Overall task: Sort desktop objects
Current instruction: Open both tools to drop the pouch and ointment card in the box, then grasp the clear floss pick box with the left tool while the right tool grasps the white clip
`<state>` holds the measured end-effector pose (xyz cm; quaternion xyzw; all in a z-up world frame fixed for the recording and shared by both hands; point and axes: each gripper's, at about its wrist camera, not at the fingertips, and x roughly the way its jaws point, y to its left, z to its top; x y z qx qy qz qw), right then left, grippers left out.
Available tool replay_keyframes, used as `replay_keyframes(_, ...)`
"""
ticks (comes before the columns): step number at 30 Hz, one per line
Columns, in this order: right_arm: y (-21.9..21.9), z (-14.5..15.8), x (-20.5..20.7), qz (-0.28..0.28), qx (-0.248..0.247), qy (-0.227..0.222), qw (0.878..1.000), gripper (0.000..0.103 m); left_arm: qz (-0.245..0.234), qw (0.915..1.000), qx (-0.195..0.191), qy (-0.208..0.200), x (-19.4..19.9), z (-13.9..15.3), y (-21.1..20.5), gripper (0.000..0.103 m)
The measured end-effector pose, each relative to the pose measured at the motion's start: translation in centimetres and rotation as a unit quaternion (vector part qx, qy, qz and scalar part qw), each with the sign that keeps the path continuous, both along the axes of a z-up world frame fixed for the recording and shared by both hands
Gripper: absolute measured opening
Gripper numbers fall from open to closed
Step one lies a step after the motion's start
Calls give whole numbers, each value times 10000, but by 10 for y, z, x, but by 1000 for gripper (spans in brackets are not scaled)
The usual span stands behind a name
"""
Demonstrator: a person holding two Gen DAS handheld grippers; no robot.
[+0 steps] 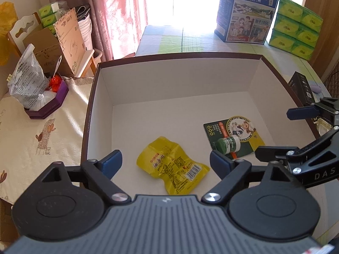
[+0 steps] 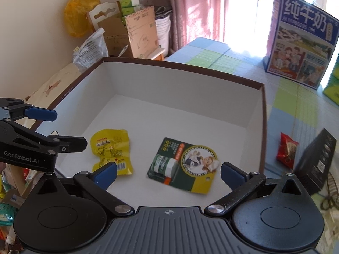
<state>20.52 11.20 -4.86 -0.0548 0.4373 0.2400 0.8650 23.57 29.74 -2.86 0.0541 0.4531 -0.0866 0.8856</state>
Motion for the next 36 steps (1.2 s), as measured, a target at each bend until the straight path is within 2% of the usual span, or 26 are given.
replay_keyframes(10, -9, 14, -24, -146, 24, -162, 9998, 101, -51, 9999, 71, -106, -14, 8, -8, 93)
replay_keyframes(20, -34, 23, -55, -3, 156, -218, 9996, 101, -30, 9996, 57, -270, -36, 22, -24, 95)
replay_keyframes(30, -93, 25, -87, -3, 265, -75, 9996, 101, 75, 9994, -54, -326, -74, 31, -55, 95)
replay_keyframes(36, -142, 23, -103, -233, 231, 17, 9995, 101, 12, 9991, -321, -272, -95, 28, -85, 95)
